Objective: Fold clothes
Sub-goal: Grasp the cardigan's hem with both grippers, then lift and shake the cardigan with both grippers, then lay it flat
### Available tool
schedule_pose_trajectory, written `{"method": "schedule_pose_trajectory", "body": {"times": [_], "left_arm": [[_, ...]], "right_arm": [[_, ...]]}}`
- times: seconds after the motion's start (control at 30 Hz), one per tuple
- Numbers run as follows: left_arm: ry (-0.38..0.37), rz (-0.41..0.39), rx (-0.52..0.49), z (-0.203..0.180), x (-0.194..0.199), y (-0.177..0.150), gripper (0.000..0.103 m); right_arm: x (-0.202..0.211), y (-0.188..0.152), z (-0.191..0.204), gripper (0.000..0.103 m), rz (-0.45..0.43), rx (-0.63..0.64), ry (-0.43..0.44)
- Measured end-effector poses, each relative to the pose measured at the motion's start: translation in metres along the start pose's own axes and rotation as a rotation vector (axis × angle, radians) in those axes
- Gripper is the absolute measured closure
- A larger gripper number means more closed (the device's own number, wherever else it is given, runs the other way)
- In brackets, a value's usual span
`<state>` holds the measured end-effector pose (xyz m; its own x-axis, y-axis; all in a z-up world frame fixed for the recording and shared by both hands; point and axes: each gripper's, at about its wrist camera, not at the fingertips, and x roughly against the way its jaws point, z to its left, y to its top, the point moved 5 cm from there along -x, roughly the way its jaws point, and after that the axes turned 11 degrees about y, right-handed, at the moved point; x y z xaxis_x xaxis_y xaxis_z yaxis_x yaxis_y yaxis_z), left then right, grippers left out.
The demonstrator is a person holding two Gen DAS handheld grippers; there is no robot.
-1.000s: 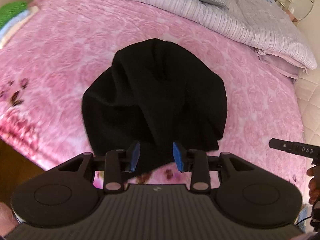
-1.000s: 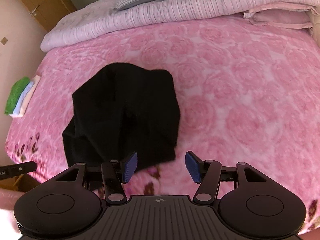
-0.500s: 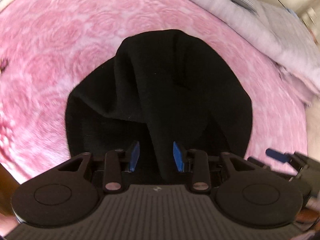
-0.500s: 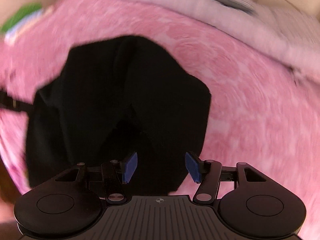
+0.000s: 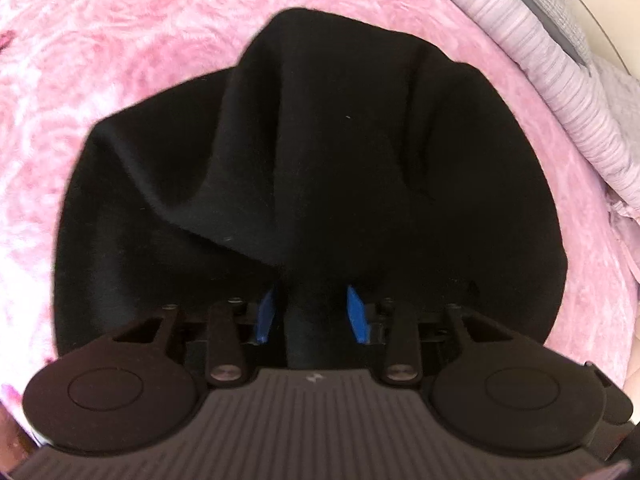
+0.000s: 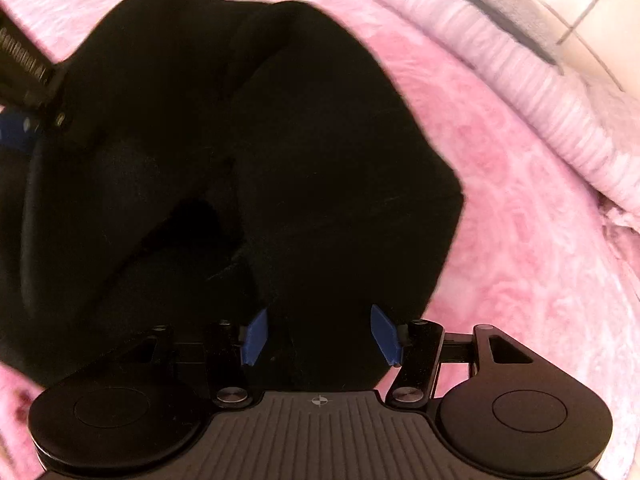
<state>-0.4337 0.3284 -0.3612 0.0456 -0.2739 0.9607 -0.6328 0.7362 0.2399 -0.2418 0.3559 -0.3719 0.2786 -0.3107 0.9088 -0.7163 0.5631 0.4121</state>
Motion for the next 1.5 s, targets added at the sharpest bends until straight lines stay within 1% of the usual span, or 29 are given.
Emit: {"method": "schedule_pose_trajectory", "body": {"times": [0.03,0.07,0.13,0.2,0.27,0.33,0.4,0.5,0.57,0.6,0.67,0.7,0.73,0.77,0.8,0.83,0.87,0.9,0.93,1.0,1.1,1.13,1.2,1.27,1.3,1.37,1.43,1.5], "left_arm": [[-0.017,0.002,-0.013,-0.001,0.001,0.002,0.099],[-0.032,0.004,-0.026,-0.002,0.002,0.004,0.1],[-0.059,-0.007,-0.052,-0.002,0.014,0.012,0.101],[-0.1,-0.043,-0.073,-0.002,0.034,0.026,0.101],[-0.149,-0.082,-0.086,0.0,0.057,0.045,0.101],[-0.19,-0.123,-0.113,-0.001,0.079,0.08,0.101],[-0.222,-0.166,-0.15,-0.003,0.098,0.12,0.101],[-0.244,-0.265,-0.235,-0.017,0.126,0.19,0.101],[-0.283,-0.348,-0.264,-0.029,0.15,0.242,0.101],[-0.298,-0.381,-0.268,-0.034,0.161,0.268,0.101],[-0.316,-0.395,-0.223,-0.038,0.175,0.313,0.101],[-0.34,-0.364,-0.187,-0.035,0.173,0.328,0.1],[-0.371,-0.321,-0.142,-0.033,0.168,0.339,0.1],[-0.387,-0.287,-0.105,-0.029,0.162,0.349,0.099],[-0.373,-0.277,-0.084,-0.02,0.155,0.354,0.092],[-0.358,-0.268,-0.063,-0.01,0.148,0.358,0.087],[-0.337,-0.255,-0.046,0.0,0.141,0.361,0.075],[-0.303,-0.236,-0.038,0.009,0.129,0.358,0.073],[-0.273,-0.215,-0.032,0.017,0.118,0.354,0.073],[-0.216,-0.142,-0.032,0.034,0.092,0.33,0.073],[-0.098,-0.003,-0.07,0.06,0.062,0.273,0.075],[-0.067,0.043,-0.09,0.068,0.055,0.249,0.075],[-0.018,0.128,-0.122,0.08,0.049,0.201,0.075],[0.007,0.189,-0.136,0.088,0.053,0.155,0.075],[0.013,0.208,-0.138,0.09,0.058,0.135,0.075],[0.013,0.21,-0.139,0.089,0.072,0.104,0.075],[0.025,0.17,-0.166,0.083,0.092,0.084,0.075],[0.044,0.11,-0.203,0.074,0.115,0.072,0.074]], "right_arm": [[0.003,0.001,-0.005,0.07,-0.013,-0.025,0.019],[0.008,0.004,-0.011,0.099,-0.024,-0.054,0.049],[0.024,0.011,-0.021,0.099,-0.054,-0.093,0.085],[0.044,0.021,-0.031,0.099,-0.087,-0.124,0.106],[0.068,0.038,-0.044,0.099,-0.121,-0.167,0.119],[0.09,0.059,-0.056,0.1,-0.162,-0.193,0.113],[0.112,0.092,-0.071,0.103,-0.223,-0.196,0.076],[0.142,0.16,-0.1,0.103,-0.349,-0.191,-0.035],[0.164,0.208,-0.119,0.103,-0.458,-0.224,-0.089],[0.175,0.229,-0.127,0.103,-0.516,-0.247,-0.106],[0.194,0.269,-0.142,0.103,-0.621,-0.33,-0.123],[0.196,0.283,-0.15,0.103,-0.625,-0.369,-0.111],[0.196,0.296,-0.155,0.092,-0.61,-0.402,-0.1],[0.191,0.302,-0.153,0.071,-0.546,-0.415,-0.092],[0.188,0.306,-0.15,0.061,-0.492,-0.424,-0.085],[0.185,0.303,-0.144,0.055,-0.466,-0.424,-0.079],[0.181,0.299,-0.138,0.054,-0.437,-0.426,-0.069],[0.174,0.293,-0.134,0.053,-0.398,-0.433,-0.049],[0.167,0.284,-0.13,0.053,-0.359,-0.445,-0.03],[0.154,0.252,-0.117,0.053,-0.282,-0.503,0.007],[0.13,0.198,-0.092,0.053,-0.156,-0.603,0.067],[0.124,0.18,-0.082,0.053,-0.114,-0.635,0.09],[0.122,0.153,-0.062,0.053,-0.051,-0.67,0.139],[0.123,0.13,-0.043,0.053,0.006,-0.686,0.184],[0.125,0.12,-0.035,0.053,0.029,-0.688,0.205],[0.13,0.108,-0.024,0.053,0.045,-0.657,0.234],[0.135,0.099,-0.021,0.053,0.044,-0.623,0.247],[0.142,0.098,-0.019,0.053,0.029,-0.588,0.254]]}}
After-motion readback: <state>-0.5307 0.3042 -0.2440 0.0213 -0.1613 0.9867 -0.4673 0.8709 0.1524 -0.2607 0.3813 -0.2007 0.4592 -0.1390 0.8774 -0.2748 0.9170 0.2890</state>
